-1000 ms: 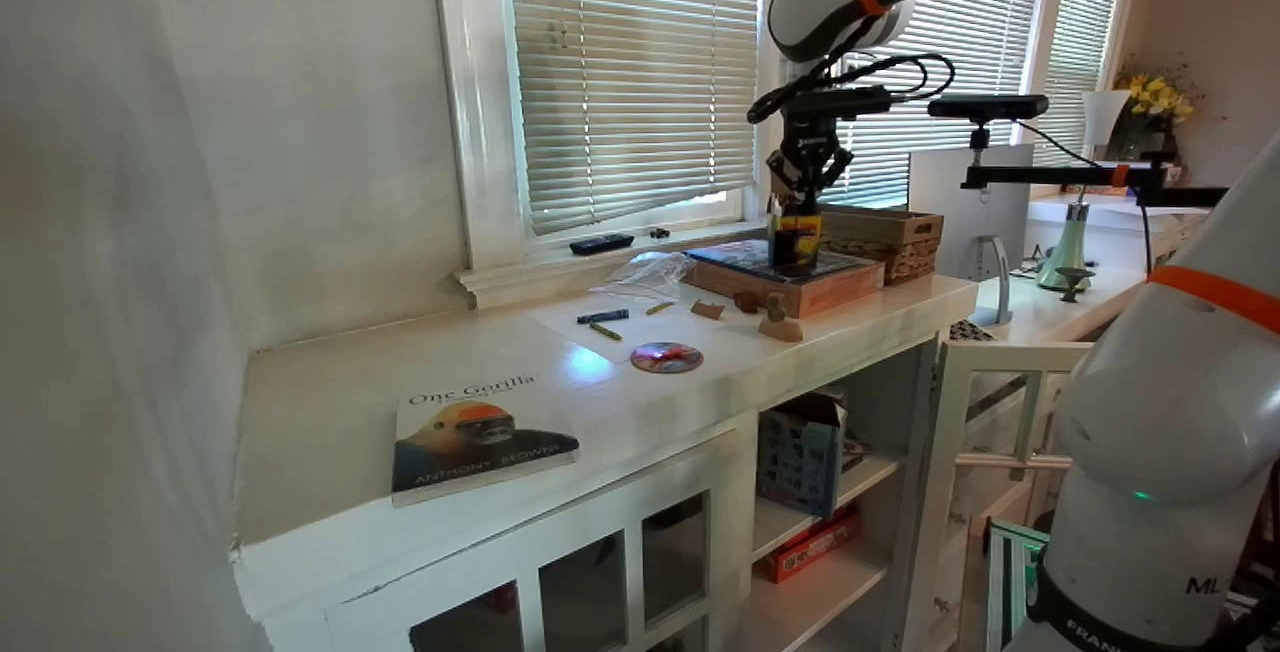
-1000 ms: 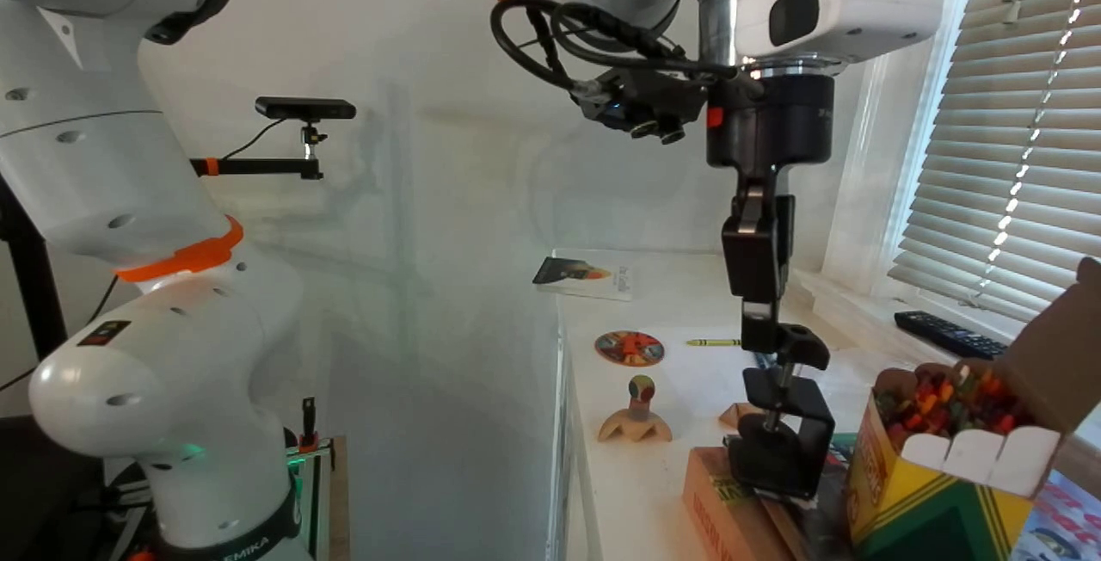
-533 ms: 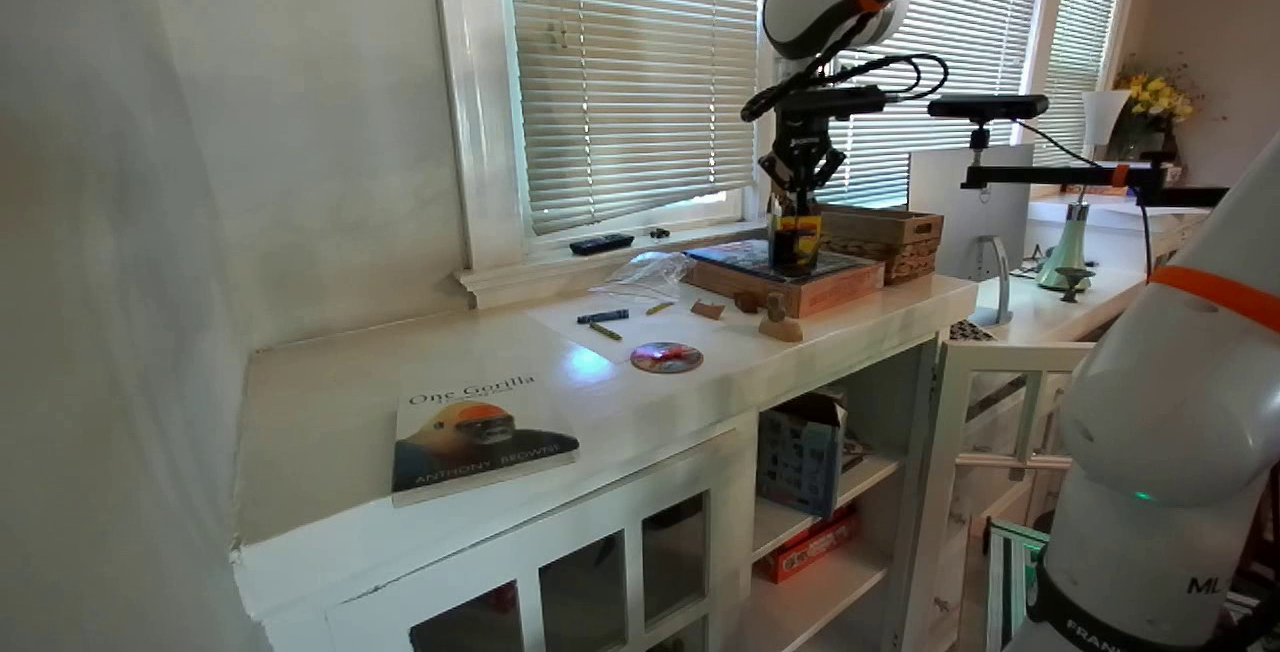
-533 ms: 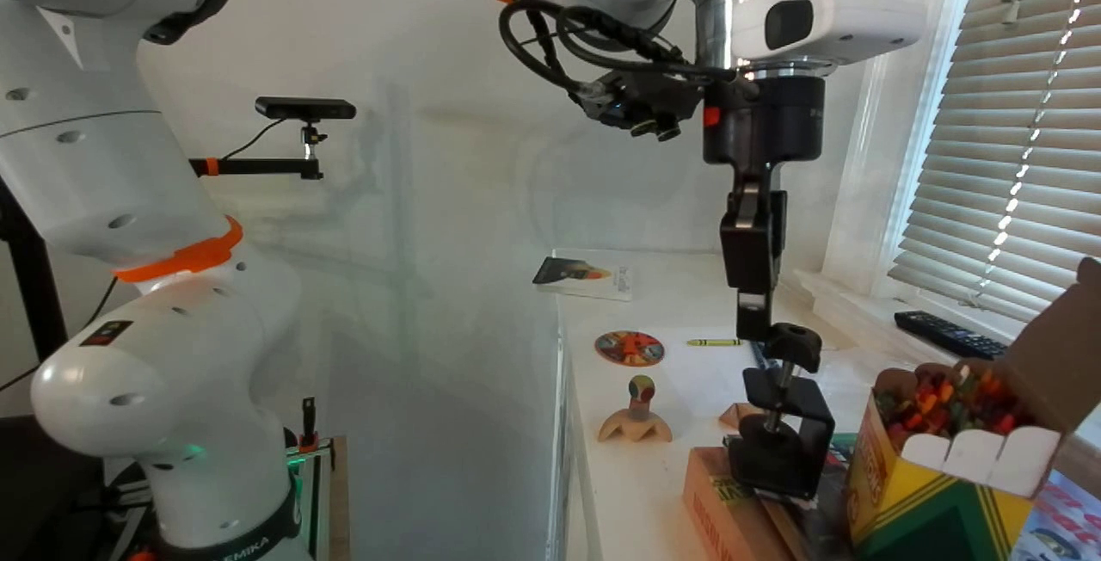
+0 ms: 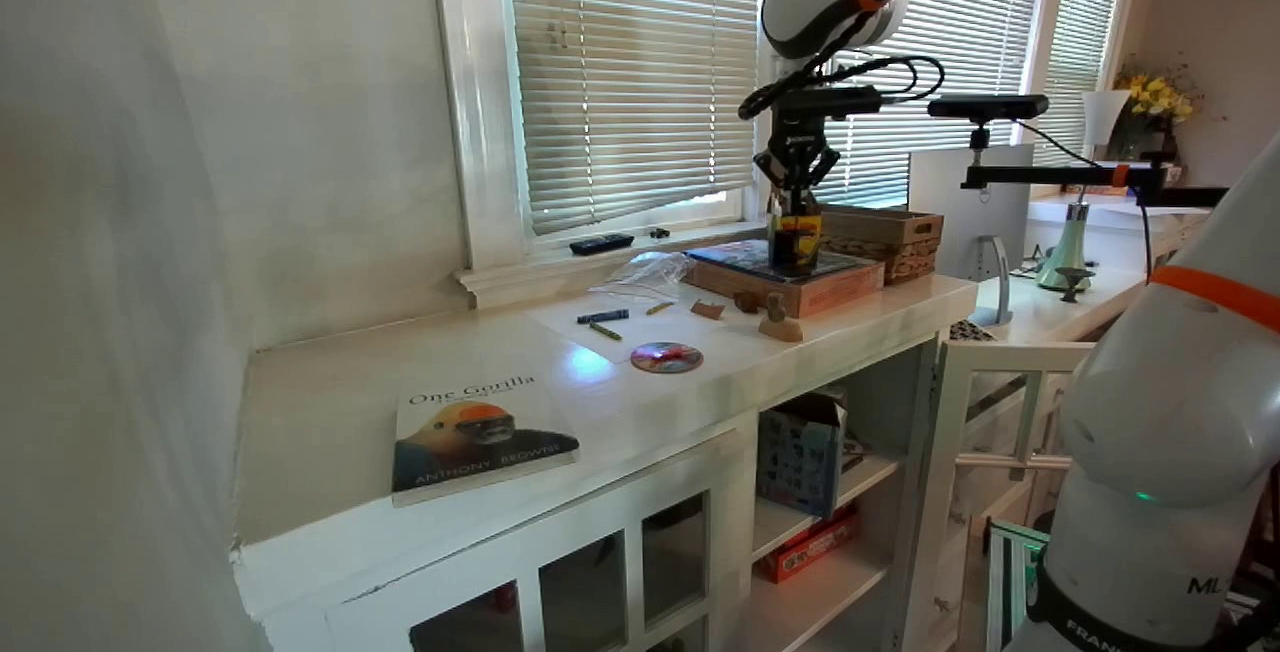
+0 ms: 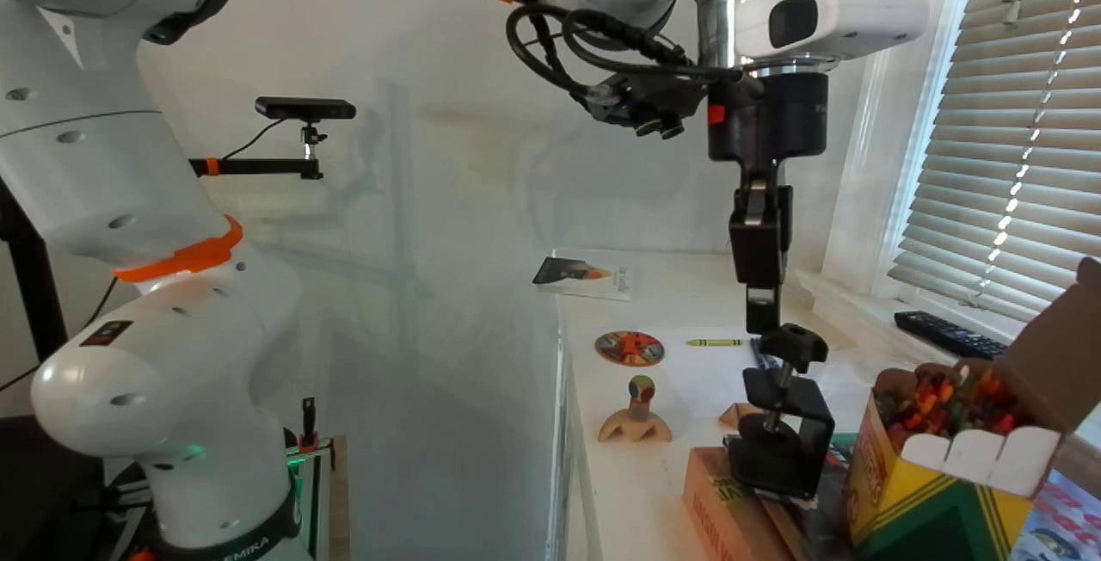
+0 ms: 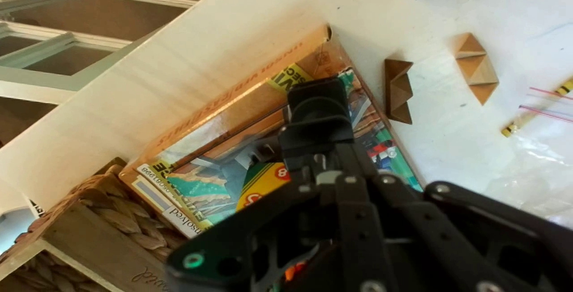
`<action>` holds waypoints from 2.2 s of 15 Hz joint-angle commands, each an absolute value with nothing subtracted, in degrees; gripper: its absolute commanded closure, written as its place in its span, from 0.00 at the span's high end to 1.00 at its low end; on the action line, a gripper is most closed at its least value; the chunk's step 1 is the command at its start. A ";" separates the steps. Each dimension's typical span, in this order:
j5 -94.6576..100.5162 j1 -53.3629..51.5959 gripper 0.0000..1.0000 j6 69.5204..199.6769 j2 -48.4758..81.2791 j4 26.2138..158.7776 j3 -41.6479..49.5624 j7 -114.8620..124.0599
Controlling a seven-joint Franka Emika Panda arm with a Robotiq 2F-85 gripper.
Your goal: Rotate the object clockwise
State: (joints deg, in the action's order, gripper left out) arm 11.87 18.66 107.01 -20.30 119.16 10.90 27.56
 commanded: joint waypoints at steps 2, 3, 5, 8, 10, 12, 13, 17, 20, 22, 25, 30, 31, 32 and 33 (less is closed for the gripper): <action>10.73 18.27 0.00 109.39 -19.72 119.12 11.07 26.42; 10.72 18.27 0.00 109.74 -19.50 119.07 11.06 26.44; 10.57 18.26 0.00 110.18 -18.95 118.89 11.14 26.25; 10.44 18.32 0.00 110.49 -18.33 118.55 11.28 26.27; 10.12 18.36 0.00 110.90 -18.08 118.25 11.46 26.24; 9.86 18.41 0.00 111.23 -17.68 117.77 11.59 26.33; 9.80 18.42 0.00 111.42 -17.48 117.55 11.65 26.35; 9.45 18.55 0.00 111.63 -16.89 117.02 11.88 26.51; 9.40 18.76 0.00 111.72 -16.17 116.33 12.20 26.84; 9.59 18.91 0.00 111.66 -15.61 115.84 12.45 27.09; 9.59 18.95 0.00 111.52 -15.00 115.42 12.85 27.24; 10.08 19.27 0.00 111.32 -14.41 114.66 13.27 27.60; 10.25 19.31 0.00 111.13 -14.40 114.66 13.32 27.58; 10.45 19.40 0.00 110.98 -14.55 114.77 13.40 27.58; 10.70 19.54 0.00 111.01 -14.72 114.85 13.41 27.79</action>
